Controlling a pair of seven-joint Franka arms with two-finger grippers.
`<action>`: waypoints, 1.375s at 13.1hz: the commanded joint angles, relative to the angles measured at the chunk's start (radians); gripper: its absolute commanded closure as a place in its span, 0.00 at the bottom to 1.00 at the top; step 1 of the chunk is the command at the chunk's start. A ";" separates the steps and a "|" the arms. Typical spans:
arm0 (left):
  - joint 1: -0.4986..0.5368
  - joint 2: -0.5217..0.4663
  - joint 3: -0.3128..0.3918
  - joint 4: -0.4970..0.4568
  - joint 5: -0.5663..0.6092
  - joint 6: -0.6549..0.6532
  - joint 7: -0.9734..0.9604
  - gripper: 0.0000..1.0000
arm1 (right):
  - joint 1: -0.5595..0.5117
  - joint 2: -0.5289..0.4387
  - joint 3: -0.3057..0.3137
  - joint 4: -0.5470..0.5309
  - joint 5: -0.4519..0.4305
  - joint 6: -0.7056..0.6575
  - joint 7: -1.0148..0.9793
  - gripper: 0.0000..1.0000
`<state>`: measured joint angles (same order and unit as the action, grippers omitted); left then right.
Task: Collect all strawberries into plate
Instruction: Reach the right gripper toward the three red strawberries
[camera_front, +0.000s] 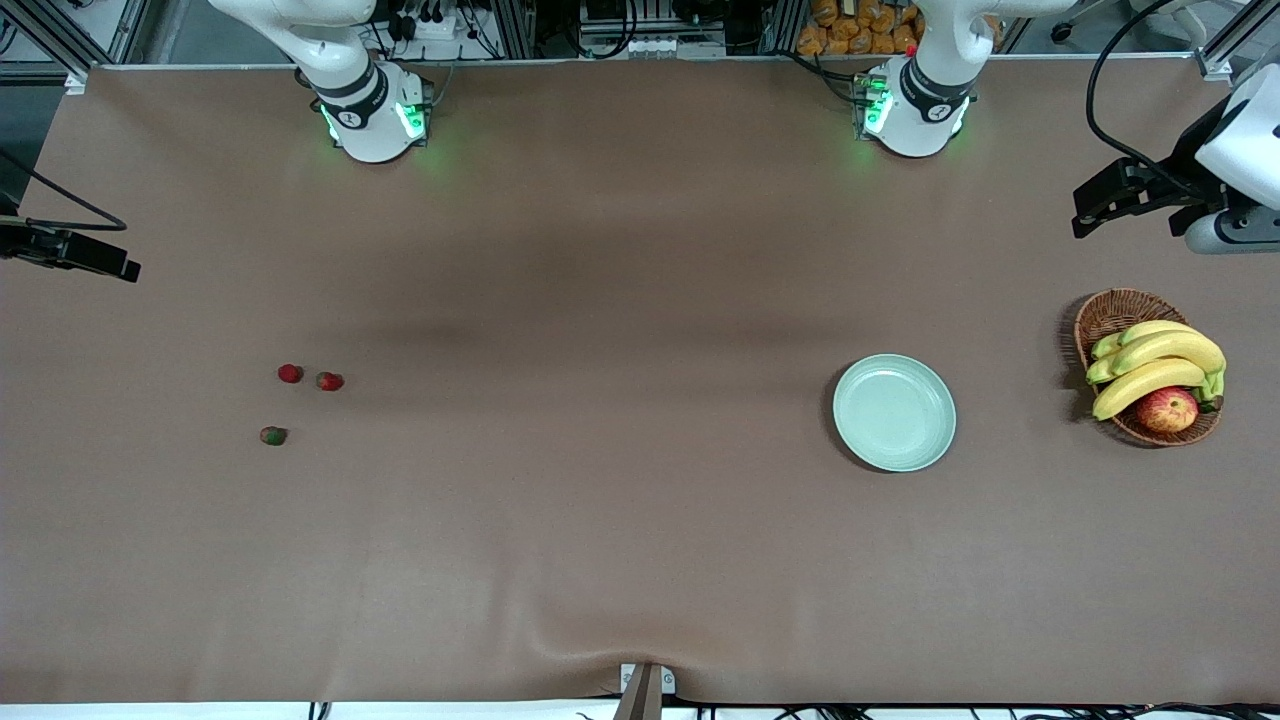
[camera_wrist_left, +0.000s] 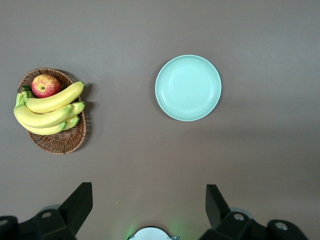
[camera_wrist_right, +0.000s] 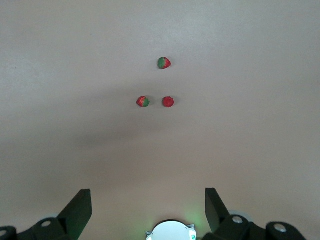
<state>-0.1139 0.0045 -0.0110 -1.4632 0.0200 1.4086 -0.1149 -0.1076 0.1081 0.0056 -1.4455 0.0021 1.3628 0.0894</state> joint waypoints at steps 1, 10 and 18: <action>-0.004 -0.009 -0.003 -0.003 0.000 -0.005 0.003 0.00 | 0.014 -0.015 -0.007 0.002 0.004 -0.013 0.007 0.00; 0.007 -0.009 -0.003 0.011 -0.014 -0.007 0.003 0.00 | 0.034 0.027 -0.006 -0.114 0.006 0.149 0.009 0.00; -0.001 0.012 -0.003 0.011 -0.031 0.044 0.000 0.00 | 0.071 0.231 -0.004 -0.384 0.007 0.565 0.007 0.00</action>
<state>-0.1140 0.0140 -0.0135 -1.4544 0.0083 1.4399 -0.1133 -0.0561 0.3103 0.0066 -1.7590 0.0025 1.8422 0.0894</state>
